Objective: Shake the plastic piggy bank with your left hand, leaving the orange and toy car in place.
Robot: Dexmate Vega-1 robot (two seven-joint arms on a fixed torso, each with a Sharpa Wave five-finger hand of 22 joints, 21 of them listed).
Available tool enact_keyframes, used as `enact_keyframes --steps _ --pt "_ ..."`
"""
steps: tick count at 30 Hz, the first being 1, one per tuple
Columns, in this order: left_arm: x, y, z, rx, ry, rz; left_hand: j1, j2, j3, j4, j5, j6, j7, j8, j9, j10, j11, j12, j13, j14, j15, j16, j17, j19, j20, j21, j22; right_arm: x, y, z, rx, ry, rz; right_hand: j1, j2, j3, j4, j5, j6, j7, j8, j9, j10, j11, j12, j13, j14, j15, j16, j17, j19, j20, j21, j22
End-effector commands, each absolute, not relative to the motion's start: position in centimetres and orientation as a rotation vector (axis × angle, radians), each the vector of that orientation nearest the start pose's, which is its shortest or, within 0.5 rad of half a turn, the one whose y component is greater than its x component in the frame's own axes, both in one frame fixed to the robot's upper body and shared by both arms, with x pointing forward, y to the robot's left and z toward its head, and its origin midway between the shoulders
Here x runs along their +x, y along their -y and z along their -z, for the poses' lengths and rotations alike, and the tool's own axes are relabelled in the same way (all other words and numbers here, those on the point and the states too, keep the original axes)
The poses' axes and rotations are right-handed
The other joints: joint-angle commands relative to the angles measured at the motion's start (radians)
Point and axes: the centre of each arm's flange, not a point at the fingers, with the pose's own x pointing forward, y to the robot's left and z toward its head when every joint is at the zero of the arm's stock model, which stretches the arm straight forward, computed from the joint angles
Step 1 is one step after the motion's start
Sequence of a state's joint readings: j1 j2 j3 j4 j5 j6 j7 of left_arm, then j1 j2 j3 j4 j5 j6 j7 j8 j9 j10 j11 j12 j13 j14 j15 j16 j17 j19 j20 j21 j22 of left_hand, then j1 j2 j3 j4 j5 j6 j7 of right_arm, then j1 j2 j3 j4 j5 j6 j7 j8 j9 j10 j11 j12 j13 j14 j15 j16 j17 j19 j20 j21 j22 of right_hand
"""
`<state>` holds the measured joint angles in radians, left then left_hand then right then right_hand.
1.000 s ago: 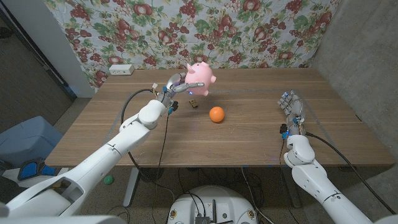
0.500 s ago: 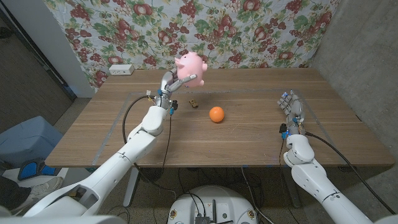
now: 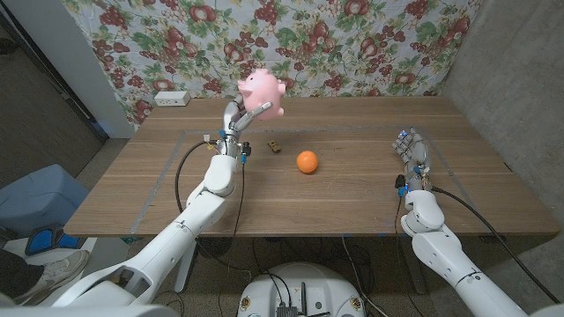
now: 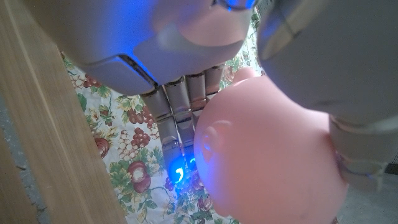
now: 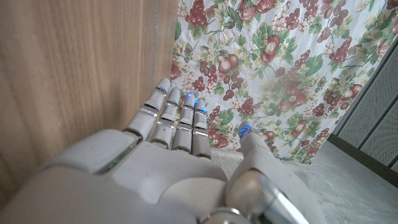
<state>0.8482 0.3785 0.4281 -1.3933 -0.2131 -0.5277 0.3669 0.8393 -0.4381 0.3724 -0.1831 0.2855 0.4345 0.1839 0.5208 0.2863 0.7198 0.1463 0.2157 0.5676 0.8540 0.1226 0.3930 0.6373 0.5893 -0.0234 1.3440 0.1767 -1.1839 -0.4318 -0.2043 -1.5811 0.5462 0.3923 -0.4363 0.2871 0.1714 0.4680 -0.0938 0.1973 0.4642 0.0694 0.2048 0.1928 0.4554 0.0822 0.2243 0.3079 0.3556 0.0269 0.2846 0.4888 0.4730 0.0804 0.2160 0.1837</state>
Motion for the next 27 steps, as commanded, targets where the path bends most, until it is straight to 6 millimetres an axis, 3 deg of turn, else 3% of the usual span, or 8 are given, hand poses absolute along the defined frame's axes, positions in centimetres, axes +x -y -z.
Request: enact_keyframes --steps 1,27 --pt "60.2 -20.8 -1.9 0.155 0.912 0.023 0.509 0.468 0.214 0.003 0.004 0.418 -0.178 -0.001 0.005 0.302 -0.291 0.007 0.005 0.271 -0.361 0.004 0.006 -0.03 -0.156 0.003 0.004 57.3 32.5 9.6 0.26 0.651 0.227 0.003 -0.002 0.007 0.001 0.006 0.011 0.0 -0.002 0.004 0.006 0.006 0.004 0.002 0.008 -0.001 -0.001 0.005 0.004 0.003 0.005 0.002" --pt "61.3 -18.9 -4.7 0.622 0.636 0.266 0.508 0.467 0.219 0.002 0.005 0.419 -0.177 -0.005 0.009 0.301 -0.289 0.004 0.008 0.275 -0.361 0.002 0.01 -0.031 -0.155 0.004 0.003 57.1 32.9 10.1 0.271 0.649 0.237 0.003 -0.002 0.007 0.001 0.006 0.011 0.001 -0.002 0.004 0.005 0.004 0.004 0.003 0.008 -0.004 -0.001 0.006 0.004 0.004 0.005 0.002"
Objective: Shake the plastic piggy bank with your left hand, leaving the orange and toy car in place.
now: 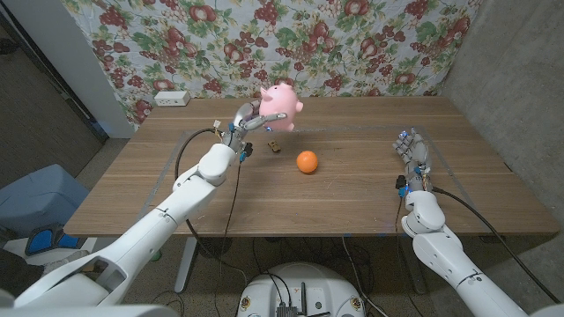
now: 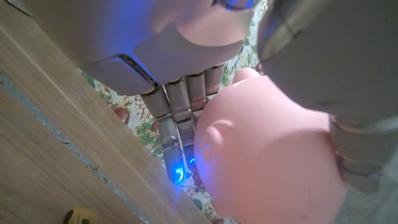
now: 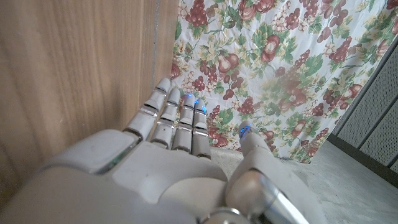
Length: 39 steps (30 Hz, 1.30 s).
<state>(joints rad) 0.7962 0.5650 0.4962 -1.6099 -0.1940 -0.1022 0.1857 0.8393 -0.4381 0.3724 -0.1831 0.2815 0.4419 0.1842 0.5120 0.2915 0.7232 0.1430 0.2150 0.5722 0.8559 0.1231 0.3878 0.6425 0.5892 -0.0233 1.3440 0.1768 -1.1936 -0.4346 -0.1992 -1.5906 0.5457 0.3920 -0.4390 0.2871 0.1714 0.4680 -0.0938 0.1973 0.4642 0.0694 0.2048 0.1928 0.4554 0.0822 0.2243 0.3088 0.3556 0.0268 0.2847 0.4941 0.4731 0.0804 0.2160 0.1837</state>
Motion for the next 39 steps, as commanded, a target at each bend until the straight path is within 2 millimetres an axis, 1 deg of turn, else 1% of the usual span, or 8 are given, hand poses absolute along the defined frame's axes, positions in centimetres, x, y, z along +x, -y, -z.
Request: enact_keyframes --steps 1,22,31,39 --pt "61.3 -18.9 -4.7 0.63 0.628 0.271 0.508 0.467 0.219 0.002 0.009 0.412 -0.178 0.004 0.004 0.297 -0.286 0.005 0.003 0.273 -0.362 0.007 0.004 -0.031 -0.155 0.004 0.003 57.2 32.9 10.1 0.273 0.648 0.238 0.003 -0.002 0.007 0.001 0.006 0.011 0.001 -0.002 0.004 0.006 0.004 0.004 0.002 0.008 -0.004 -0.001 0.001 0.004 0.004 0.005 0.002" --pt "61.2 -19.0 -5.1 0.675 0.613 0.273 0.505 0.467 0.222 0.003 0.009 0.411 -0.177 0.0 0.008 0.296 -0.284 0.002 0.004 0.272 -0.362 0.001 0.004 -0.032 -0.155 0.005 0.003 57.3 32.7 9.8 0.271 0.657 0.231 0.003 -0.002 0.007 0.001 0.006 0.011 0.0 -0.002 0.004 0.007 0.004 0.004 0.003 0.008 -0.003 -0.001 0.002 0.005 0.004 0.006 0.003" --pt "60.6 -19.4 -5.0 0.709 0.605 0.249 0.506 0.467 0.224 0.002 0.009 0.413 -0.176 -0.002 0.009 0.298 -0.285 0.001 0.003 0.273 -0.362 0.0 0.005 -0.032 -0.156 0.006 0.003 57.3 32.6 9.8 0.271 0.663 0.22 0.002 -0.002 0.008 0.001 0.006 0.012 0.001 -0.002 0.004 0.006 0.004 0.004 0.003 0.008 -0.003 -0.002 0.001 0.005 0.004 0.006 0.002" --pt "59.8 -19.2 -5.0 0.796 0.614 0.185 0.506 0.466 0.224 0.002 0.01 0.413 -0.176 -0.004 0.009 0.298 -0.288 0.001 0.004 0.274 -0.362 -0.001 0.006 -0.032 -0.156 0.006 0.003 57.4 32.5 9.7 0.272 0.671 0.204 0.002 -0.002 0.008 0.001 0.006 0.012 0.0 -0.002 0.004 0.007 0.004 0.004 0.003 0.008 -0.004 -0.002 0.002 0.005 0.004 0.006 0.003"
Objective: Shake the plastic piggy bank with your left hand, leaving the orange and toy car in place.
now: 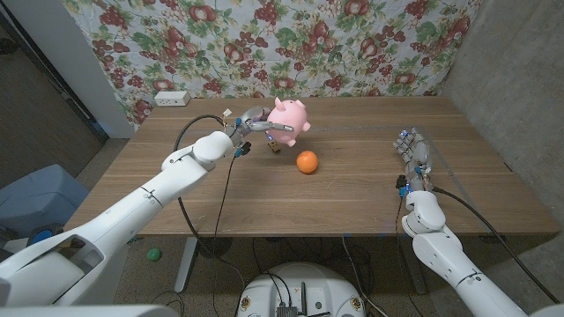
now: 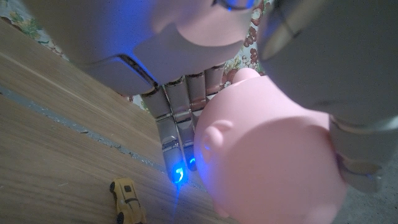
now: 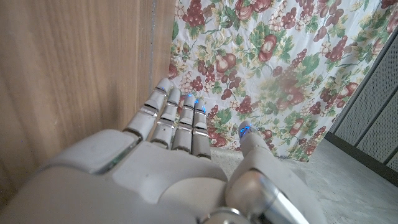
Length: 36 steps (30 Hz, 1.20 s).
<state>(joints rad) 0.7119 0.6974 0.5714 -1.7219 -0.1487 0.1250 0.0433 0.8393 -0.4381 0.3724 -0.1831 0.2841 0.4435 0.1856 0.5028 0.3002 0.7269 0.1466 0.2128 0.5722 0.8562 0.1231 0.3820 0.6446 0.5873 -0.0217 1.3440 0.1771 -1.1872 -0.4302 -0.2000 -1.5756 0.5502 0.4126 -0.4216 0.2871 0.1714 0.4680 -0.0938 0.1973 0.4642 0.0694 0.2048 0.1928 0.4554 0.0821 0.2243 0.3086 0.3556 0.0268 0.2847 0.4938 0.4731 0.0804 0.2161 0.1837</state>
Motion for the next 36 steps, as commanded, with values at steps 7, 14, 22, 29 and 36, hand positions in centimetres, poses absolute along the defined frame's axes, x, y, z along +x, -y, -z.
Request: enact_keyframes --steps 7,14,22,29,36 --pt "58.8 -19.5 -4.9 0.835 0.617 0.151 0.505 0.466 0.225 0.002 0.007 0.412 -0.18 0.004 0.002 0.293 -0.291 0.002 0.004 0.273 -0.362 0.003 0.004 -0.03 -0.158 0.007 0.003 57.7 32.4 9.3 0.269 0.679 0.185 0.002 -0.002 0.008 0.001 0.006 0.011 0.0 -0.002 0.004 0.007 0.006 0.004 0.003 0.009 -0.002 -0.002 0.002 0.005 0.004 0.006 0.003" --pt "57.8 -19.6 -4.6 0.892 0.6 0.118 0.504 0.466 0.225 0.003 0.007 0.413 -0.18 0.002 0.001 0.294 -0.293 0.002 0.004 0.273 -0.362 0.003 0.005 -0.03 -0.157 0.007 0.003 58.2 32.3 8.8 0.265 0.688 0.158 0.002 -0.002 0.008 0.001 0.006 0.011 -0.001 -0.002 0.004 0.007 0.005 0.004 0.003 0.009 -0.001 -0.002 0.002 0.005 0.004 0.006 0.003" --pt "56.9 -19.5 -4.4 0.979 0.573 0.106 0.504 0.466 0.226 0.003 0.006 0.414 -0.18 0.001 0.001 0.294 -0.293 0.002 0.005 0.274 -0.362 0.002 0.005 -0.031 -0.157 0.007 0.002 59.0 32.2 8.4 0.265 0.687 0.136 0.002 -0.002 0.008 0.0 0.006 0.011 0.0 -0.002 0.004 0.006 0.005 0.003 0.003 0.01 -0.003 -0.002 0.003 0.006 0.004 0.006 0.003" --pt "56.4 -19.9 -4.0 1.049 0.54 0.107 0.502 0.465 0.226 0.003 0.006 0.414 -0.182 -0.001 0.001 0.292 -0.294 0.001 0.006 0.273 -0.362 0.0 0.005 -0.032 -0.155 0.007 0.002 59.4 32.1 8.1 0.259 0.684 0.121 0.002 -0.003 0.008 0.0 0.006 0.011 0.0 -0.003 0.004 0.007 0.005 0.003 0.003 0.01 -0.002 -0.002 0.003 0.005 0.004 0.006 0.003" --pt "55.7 -20.3 -3.5 1.089 0.523 0.097 0.5 0.465 0.227 0.004 0.005 0.413 -0.181 -0.003 0.001 0.29 -0.292 -0.001 0.005 0.272 -0.362 -0.001 0.007 -0.033 -0.155 0.007 0.002 59.5 31.9 7.9 0.252 0.684 0.112 0.002 -0.003 0.009 0.0 0.006 0.012 0.0 -0.002 0.004 0.007 0.006 0.003 0.003 0.01 -0.001 -0.002 0.003 0.005 0.004 0.006 0.003"
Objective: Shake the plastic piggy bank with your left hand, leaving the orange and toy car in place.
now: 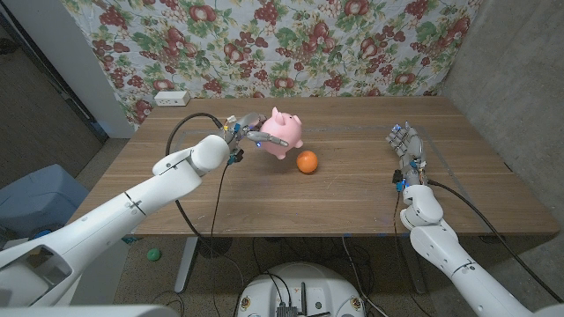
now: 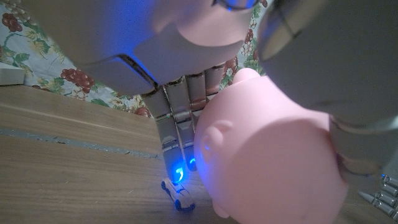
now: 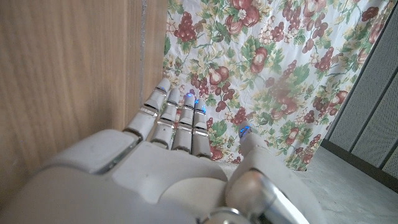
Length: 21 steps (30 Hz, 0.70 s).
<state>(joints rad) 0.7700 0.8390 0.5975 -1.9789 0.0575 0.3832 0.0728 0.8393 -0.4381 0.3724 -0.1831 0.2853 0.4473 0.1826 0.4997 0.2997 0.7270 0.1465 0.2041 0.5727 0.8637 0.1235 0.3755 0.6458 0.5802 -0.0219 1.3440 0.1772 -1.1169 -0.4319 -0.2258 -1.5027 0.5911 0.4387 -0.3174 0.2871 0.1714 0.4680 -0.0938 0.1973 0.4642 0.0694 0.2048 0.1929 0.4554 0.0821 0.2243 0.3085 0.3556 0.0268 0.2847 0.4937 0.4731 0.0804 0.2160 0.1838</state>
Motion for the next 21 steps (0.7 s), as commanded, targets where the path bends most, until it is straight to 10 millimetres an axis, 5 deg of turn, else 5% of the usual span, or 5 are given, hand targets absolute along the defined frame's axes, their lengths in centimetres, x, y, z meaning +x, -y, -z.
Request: enact_keyframes --steps 1,21 --pt "55.6 -20.3 -3.4 1.096 0.523 0.097 0.5 0.465 0.227 0.003 0.004 0.41 -0.178 0.0 0.001 0.29 -0.291 0.008 0.005 0.265 -0.362 0.006 0.006 -0.026 -0.155 0.007 0.002 59.5 31.9 7.8 0.251 0.685 0.111 0.002 -0.003 0.009 0.0 0.006 0.012 0.0 -0.002 0.004 0.007 0.006 0.003 0.003 0.009 -0.001 -0.003 0.003 0.005 0.004 0.006 0.003" --pt "52.6 -20.7 -1.4 1.282 0.461 0.07 0.497 0.465 0.228 0.003 0.001 0.411 -0.18 -0.004 0.002 0.284 -0.294 0.005 0.005 0.264 -0.362 0.003 0.009 -0.034 -0.154 0.004 0.001 59.5 31.0 7.7 0.242 0.687 0.084 0.002 -0.003 0.009 0.0 0.006 0.011 0.001 -0.003 0.004 0.006 0.005 0.003 0.004 0.01 -0.002 -0.003 0.003 0.006 0.004 0.006 0.003"
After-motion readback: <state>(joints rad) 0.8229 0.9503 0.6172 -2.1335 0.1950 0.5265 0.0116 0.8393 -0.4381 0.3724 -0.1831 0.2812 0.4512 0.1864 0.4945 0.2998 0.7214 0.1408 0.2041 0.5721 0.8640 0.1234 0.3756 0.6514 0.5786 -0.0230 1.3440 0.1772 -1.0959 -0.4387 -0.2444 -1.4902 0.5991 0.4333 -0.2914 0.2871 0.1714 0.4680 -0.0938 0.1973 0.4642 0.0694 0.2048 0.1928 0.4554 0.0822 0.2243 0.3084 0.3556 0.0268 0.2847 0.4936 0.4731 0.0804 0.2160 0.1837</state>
